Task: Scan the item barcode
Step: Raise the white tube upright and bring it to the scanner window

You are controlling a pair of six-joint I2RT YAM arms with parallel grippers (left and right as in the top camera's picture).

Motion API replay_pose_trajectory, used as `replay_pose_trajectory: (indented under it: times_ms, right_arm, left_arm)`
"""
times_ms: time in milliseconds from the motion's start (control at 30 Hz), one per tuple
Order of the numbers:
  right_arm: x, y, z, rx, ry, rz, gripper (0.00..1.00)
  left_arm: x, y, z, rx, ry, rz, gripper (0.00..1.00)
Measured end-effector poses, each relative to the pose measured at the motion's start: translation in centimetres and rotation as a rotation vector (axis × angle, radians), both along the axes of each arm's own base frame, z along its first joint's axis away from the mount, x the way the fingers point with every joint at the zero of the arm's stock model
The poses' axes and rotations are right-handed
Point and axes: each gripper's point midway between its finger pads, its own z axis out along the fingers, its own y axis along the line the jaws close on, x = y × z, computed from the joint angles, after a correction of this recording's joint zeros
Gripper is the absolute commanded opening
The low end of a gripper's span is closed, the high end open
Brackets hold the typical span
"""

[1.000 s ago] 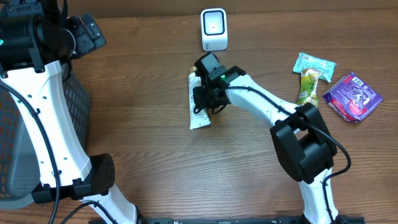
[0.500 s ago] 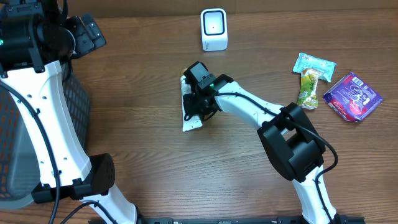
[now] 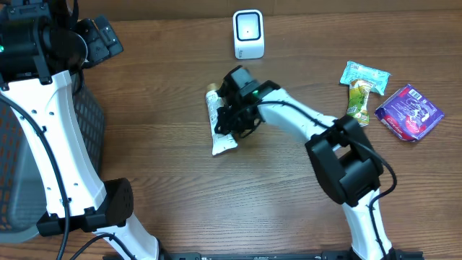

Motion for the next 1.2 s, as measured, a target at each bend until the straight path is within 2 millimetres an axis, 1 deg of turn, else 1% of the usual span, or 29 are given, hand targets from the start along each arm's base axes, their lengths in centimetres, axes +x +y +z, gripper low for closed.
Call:
replay_pose_trajectory:
  times_ms: [67, 133, 233, 333, 400, 500, 533, 600, 667, 733, 933, 1000, 1067, 1200]
  right_arm:
    - [0.1, -0.6, 1.4, 0.081, 0.024, 0.026, 0.04]
    - [0.6, -1.3, 3.9, 0.179, 0.028, 0.041, 0.04]
    - [1.7, -2.6, 9.3, 0.337, -0.022, 0.063, 0.04]
    - [2.3, -4.5, 15.9, 0.461, -0.123, 0.078, 0.04]
    - [1.9, -5.7, 20.3, 0.522, -0.207, 0.091, 0.04]
    - [0.6, -6.6, 25.0, 0.583, -0.294, 0.121, 0.04]
    - [-0.1, -6.8, 26.7, 0.606, -0.325, 0.138, 0.04]
    - [-1.0, -7.0, 28.3, 0.629, -0.353, 0.158, 0.03]
    - [-1.6, -7.1, 29.3, 0.645, -0.370, 0.171, 0.04]
    - [-1.9, -7.1, 29.7, 0.653, -0.375, 0.178, 0.04]
    - [-1.7, -7.2, 29.3, 0.630, -0.374, 0.163, 0.03]
    - [-1.2, -7.5, 28.2, 0.570, -0.370, 0.124, 0.04]
    - [-0.3, -8.1, 26.5, 0.463, -0.375, 0.063, 0.04]
    - [2.4, -9.8, 22.6, 0.153, -0.464, -0.072, 0.04]
  left_arm:
    - [0.0, 0.0, 0.0, 0.000, 0.000, 0.000, 1.00]
    - [0.0, 0.0, 0.0, 0.000, 0.000, 0.000, 1.00]
    - [0.0, 0.0, 0.0, 0.000, 0.000, 0.000, 0.99]
    - [0.0, 0.0, 0.0, 0.000, 0.000, 0.000, 0.99]
    - [0.0, 0.0, 0.0, 0.000, 0.000, 0.000, 1.00]
    - [0.0, 0.0, 0.0, 0.000, 0.000, 0.000, 1.00]
    - [0.0, 0.0, 0.0, 0.000, 0.000, 0.000, 1.00]
    - [0.0, 0.0, 0.0, 0.000, 0.000, 0.000, 1.00]
    - [0.0, 0.0, 0.0, 0.000, 0.000, 0.000, 0.99]
    - [0.0, 0.0, 0.0, 0.000, 0.000, 0.000, 1.00]
    - [0.0, 0.0, 0.0, 0.000, 0.000, 0.000, 0.99]
    - [0.0, 0.0, 0.0, 0.000, 0.000, 0.000, 1.00]
    - [0.0, 0.0, 0.0, 0.000, 0.000, 0.000, 0.99]
    - [0.0, 0.0, 0.0, 0.000, 0.000, 0.000, 1.00]
